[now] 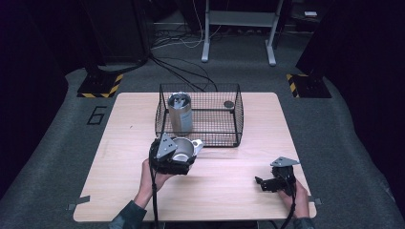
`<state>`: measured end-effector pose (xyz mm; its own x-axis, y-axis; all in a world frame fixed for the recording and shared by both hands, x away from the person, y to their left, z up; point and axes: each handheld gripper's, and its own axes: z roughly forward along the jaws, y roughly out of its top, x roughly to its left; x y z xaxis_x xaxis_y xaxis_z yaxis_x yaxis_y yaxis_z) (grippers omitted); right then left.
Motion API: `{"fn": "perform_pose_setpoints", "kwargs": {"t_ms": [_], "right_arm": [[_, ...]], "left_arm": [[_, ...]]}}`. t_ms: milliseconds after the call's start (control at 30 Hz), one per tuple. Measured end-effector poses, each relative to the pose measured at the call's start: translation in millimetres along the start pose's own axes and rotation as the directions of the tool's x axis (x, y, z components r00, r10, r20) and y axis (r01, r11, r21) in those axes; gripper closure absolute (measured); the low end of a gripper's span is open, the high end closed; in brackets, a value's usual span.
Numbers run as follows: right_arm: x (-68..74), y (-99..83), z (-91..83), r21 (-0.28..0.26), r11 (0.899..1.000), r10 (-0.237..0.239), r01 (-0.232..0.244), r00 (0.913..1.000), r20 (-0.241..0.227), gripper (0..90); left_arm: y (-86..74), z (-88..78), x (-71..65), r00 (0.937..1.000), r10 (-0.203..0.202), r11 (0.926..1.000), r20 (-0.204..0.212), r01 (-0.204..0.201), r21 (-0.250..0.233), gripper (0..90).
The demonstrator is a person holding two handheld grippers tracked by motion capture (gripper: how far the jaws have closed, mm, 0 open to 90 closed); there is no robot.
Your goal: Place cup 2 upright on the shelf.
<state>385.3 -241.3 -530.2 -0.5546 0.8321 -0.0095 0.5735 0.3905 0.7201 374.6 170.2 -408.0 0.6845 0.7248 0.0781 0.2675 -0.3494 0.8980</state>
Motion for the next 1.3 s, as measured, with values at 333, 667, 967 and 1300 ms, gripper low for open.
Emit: {"fn": "perform_pose_setpoints", "kwargs": {"t_ms": [333,667,967,1300], "right_arm": [[0.0,0.0,0.0,0.0,1.0,0.001,-0.001,1.0,0.0,0.0],[0.0,0.0,0.0,0.0,1.0,0.0,0.0,1.0,0.0,0.0],[0.0,0.0,0.0,0.0,1.0,0.0,0.0,1.0,0.0,0.0],[-0.3,0.2,-0.5,0.008,1.0,-0.001,0.001,1.0,-0.007,0.0]], "left_arm": [[19.5,5.0,2.0,0.9997,0.023,0.9996,-0.005,-0.023,-0.015,5.8],[33.5,10.0,2.8,0.9997,0.026,0.9992,-0.005,-0.026,-0.03,5.8],[48.4,15.3,6.3,0.9993,0.036,0.9984,-0.006,-0.036,-0.044,5.8],[70.1,25.1,7.0,0.998,0.061,0.9963,-0.018,-0.062,-0.059,5.8]]}}
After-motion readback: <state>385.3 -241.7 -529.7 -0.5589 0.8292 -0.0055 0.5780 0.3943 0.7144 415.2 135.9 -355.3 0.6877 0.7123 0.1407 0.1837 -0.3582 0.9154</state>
